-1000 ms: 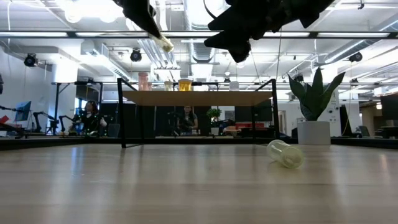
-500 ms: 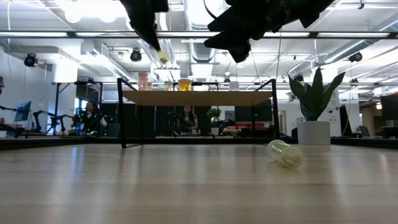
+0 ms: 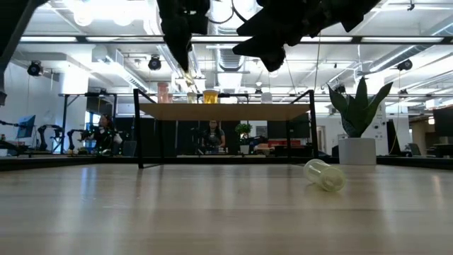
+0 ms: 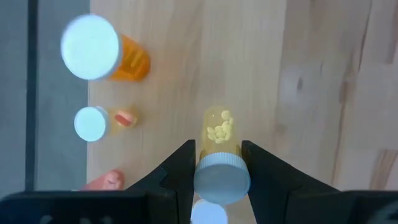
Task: Pick and place medicine bottles onto shelf by color
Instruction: Put the left yellow pill bottle on the shelf
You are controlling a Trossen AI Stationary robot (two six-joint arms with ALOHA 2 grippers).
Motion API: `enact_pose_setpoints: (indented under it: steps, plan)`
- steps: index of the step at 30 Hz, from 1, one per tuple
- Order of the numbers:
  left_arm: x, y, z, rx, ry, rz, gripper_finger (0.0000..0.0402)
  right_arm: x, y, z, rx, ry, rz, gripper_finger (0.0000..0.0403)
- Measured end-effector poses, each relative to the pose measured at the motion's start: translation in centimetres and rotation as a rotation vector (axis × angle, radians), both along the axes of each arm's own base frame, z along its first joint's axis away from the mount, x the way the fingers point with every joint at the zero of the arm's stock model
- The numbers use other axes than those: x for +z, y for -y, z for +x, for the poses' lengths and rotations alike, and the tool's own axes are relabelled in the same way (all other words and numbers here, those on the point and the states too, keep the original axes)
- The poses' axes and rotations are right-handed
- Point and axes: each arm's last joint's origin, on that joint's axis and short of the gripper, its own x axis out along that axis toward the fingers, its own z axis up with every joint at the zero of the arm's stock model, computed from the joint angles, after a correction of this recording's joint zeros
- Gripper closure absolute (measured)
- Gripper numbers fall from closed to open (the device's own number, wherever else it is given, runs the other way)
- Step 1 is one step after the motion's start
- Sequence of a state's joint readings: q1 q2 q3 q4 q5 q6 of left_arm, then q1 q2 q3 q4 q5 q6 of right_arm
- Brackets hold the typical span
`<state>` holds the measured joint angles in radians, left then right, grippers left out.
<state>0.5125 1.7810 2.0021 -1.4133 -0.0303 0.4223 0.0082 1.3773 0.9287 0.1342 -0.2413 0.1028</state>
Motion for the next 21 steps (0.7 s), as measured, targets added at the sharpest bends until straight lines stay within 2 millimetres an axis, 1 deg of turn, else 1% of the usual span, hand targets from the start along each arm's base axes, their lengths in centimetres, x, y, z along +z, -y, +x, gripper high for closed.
enact_pose_setpoints:
  steps: [7, 12, 17, 21]
  plan:
    - [-2.1, -1.4, 1.2, -0.01, -0.094, -0.038, 0.0301, 0.0, 0.0, 0.0, 0.007, 0.001, -0.015, 0.0213]
    - [-3.4, -1.9, 2.0, -0.027, -0.136, -0.051, 0.0301, 0.0, 0.0, 0.0, 0.01, 0.002, -0.022, 0.0213]
    - [-4.2, -2.1, 2.0, -0.032, -0.214, -0.043, 0.0301, -0.1, 0.0, 0.0, 0.012, 0.0, -0.026, 0.0213]
    - [-4.3, -2.0, 1.8, -0.044, -0.255, -0.031, 0.0301, -0.1, 0.0, 0.0, 0.016, 0.002, -0.034, 0.0213]
